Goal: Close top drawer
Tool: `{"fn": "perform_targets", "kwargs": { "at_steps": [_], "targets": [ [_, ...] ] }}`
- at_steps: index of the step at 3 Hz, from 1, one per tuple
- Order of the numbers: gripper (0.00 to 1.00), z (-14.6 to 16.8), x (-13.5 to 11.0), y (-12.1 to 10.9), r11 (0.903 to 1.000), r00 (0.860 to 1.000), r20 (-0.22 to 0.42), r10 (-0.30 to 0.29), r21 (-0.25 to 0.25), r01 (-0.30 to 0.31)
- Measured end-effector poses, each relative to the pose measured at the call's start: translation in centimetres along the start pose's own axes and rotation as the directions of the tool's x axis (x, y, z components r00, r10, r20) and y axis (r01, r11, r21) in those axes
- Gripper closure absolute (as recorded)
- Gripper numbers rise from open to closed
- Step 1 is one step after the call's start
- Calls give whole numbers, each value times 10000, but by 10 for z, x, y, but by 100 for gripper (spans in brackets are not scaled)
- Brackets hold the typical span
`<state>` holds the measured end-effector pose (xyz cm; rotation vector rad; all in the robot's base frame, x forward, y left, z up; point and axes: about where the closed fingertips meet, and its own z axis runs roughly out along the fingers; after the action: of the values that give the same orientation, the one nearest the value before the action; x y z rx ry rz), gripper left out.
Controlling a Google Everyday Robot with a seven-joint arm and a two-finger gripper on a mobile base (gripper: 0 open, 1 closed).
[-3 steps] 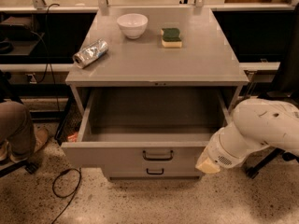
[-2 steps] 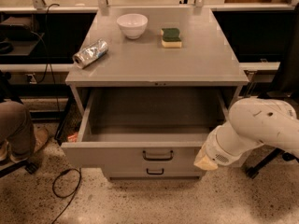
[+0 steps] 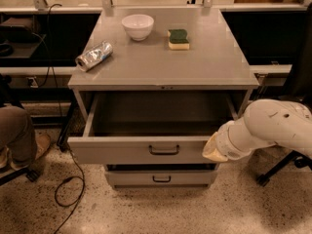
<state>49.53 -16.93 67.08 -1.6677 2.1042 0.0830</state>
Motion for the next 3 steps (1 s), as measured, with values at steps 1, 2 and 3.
{"fn": "perform_targets", "kwargs": {
  "at_steps": [1,2,3],
  "targets": [
    [100,6,-14,-21,9966,9972,408,-626,554,603],
    [100,17,-33,-37,9883,9904,646,-1218,999,1150],
    [100,29,-55,-49,9786,9815,833,-1721,1288,1606]
  ]
}}
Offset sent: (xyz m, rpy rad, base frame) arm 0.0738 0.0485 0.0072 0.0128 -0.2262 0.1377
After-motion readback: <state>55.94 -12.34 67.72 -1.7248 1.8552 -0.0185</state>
